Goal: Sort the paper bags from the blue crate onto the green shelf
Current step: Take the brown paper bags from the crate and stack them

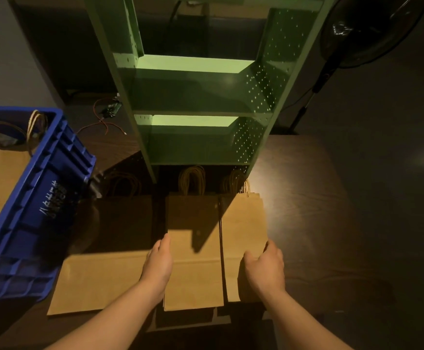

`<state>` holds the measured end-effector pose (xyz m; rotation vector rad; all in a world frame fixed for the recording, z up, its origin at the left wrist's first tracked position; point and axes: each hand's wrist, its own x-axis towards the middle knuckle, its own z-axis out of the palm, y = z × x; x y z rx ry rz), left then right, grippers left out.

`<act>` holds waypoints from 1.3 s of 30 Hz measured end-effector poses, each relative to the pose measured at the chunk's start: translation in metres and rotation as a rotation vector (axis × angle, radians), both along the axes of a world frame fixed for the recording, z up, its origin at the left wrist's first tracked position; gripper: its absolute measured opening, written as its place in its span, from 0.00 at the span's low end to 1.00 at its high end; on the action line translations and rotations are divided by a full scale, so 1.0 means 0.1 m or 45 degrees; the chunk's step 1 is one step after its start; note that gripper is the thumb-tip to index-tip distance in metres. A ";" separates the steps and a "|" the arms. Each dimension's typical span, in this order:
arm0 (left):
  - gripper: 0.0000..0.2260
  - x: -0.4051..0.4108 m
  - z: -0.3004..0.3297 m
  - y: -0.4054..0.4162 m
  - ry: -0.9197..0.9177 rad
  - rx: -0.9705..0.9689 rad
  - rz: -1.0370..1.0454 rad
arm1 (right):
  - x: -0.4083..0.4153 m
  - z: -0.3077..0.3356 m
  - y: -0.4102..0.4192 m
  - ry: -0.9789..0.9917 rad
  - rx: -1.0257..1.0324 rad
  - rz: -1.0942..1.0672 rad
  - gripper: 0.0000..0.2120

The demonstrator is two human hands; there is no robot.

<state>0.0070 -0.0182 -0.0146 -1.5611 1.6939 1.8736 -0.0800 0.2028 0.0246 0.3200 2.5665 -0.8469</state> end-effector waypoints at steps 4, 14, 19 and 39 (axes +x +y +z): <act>0.43 0.00 0.04 -0.03 0.013 -0.015 -0.043 | 0.03 0.02 -0.01 0.015 0.022 0.009 0.27; 0.28 -0.01 0.62 -0.15 0.059 -0.368 -0.214 | 0.06 0.40 -0.46 0.330 0.048 0.314 0.28; 0.25 0.10 0.90 -0.41 0.199 -0.408 -0.201 | 0.16 0.55 -0.96 0.359 0.001 0.501 0.18; 0.07 1.10 1.88 -2.53 0.655 -0.101 0.753 | 0.69 1.36 -3.50 0.124 -0.767 0.746 0.04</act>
